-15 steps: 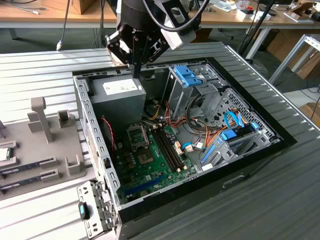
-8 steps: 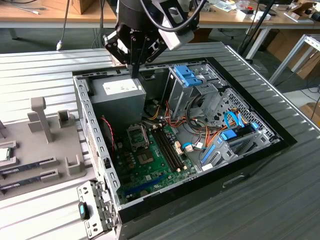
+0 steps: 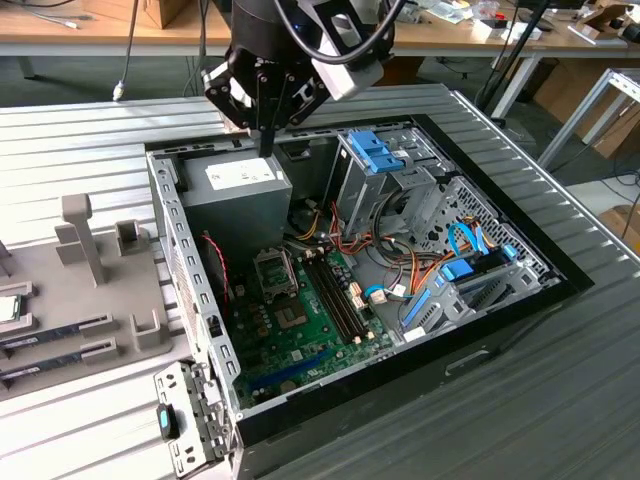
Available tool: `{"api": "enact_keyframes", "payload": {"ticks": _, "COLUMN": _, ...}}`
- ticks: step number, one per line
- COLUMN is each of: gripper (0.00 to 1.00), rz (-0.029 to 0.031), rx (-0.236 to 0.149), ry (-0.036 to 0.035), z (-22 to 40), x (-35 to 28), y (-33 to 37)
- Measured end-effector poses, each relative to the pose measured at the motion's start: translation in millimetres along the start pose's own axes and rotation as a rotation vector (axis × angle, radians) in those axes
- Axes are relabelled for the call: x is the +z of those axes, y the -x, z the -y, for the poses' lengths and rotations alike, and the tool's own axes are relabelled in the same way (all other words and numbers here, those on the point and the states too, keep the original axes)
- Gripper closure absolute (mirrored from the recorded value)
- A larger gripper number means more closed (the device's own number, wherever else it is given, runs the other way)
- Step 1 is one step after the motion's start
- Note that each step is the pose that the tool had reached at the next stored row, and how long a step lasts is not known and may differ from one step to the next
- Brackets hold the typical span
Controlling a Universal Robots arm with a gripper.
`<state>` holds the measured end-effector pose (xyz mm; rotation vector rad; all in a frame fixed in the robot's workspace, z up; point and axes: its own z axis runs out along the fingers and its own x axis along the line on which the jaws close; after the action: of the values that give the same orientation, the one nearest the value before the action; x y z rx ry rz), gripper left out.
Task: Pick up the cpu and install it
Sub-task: 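Reach for the cpu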
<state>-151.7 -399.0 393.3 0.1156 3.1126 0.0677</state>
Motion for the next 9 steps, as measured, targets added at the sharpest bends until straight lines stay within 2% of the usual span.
{"api": "enact_keyframes", "payload": {"ticks": 9, "gripper": 0.89, "rz": 0.0, "rx": 0.0, "ry": 0.0, "z": 0.5, "x": -0.1, "y": -6.0}}
